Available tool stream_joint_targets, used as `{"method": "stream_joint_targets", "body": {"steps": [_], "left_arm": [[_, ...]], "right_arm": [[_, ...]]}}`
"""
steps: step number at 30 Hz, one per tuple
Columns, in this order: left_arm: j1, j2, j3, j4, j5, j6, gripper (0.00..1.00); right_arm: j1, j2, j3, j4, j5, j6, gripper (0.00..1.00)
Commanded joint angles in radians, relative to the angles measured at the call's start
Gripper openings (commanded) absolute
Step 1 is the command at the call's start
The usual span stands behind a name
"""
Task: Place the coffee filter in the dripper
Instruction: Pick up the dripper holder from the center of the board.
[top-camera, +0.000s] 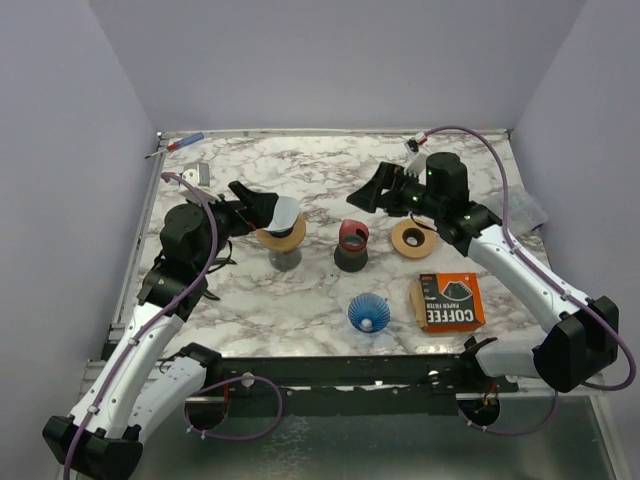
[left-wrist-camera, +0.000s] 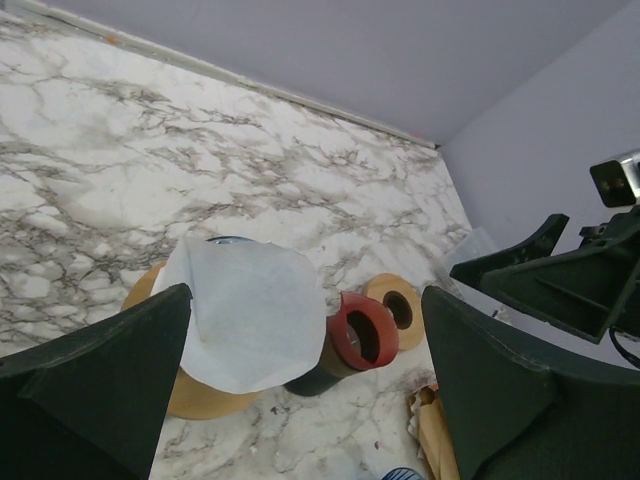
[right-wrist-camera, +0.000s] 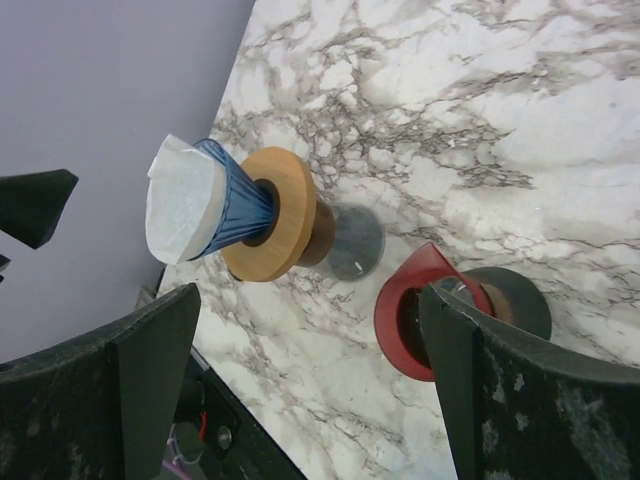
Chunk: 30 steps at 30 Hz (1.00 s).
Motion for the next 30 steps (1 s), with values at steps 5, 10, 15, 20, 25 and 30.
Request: {"method": "stream_joint_targets", "body": {"steps": [5, 10, 15, 20, 25, 30], "left_arm": [[0.005, 0.022, 0.004, 0.091, 0.098, -0.049, 0.99], [0.004, 0.086, 0.043, 0.09, 0.208, -0.066, 0.99], [0.001, 0.131, 0.058, 0.089, 0.225, -0.092, 0.99], [-0.023, 0.144, 0.075, 0.086, 0.217, -0.085, 0.99], [-0.081, 0.166, 0.106, 0.073, 0.147, -0.088, 0.99], [-0.149, 0.193, 0.143, 0.061, 0.087, -0.083, 0.99]], "right_arm": [[-0.084, -0.058, -0.061, 0.006, -0.032, 0.001, 0.95], [-0.14, -0.042, -0.081, -0.001, -0.066, -0.001, 0.95], [-0.183, -0.023, -0.088, -0.021, -0.069, -0.023, 0.95], [-0.25, -0.028, -0.104, -0.042, -0.073, -0.037, 0.95], [-0.325, -0.026, -0.117, -0.09, -0.011, -0.045, 0.95], [-0.387, 0.02, -0.109, -0.186, 0.126, -0.07, 0.96]]}}
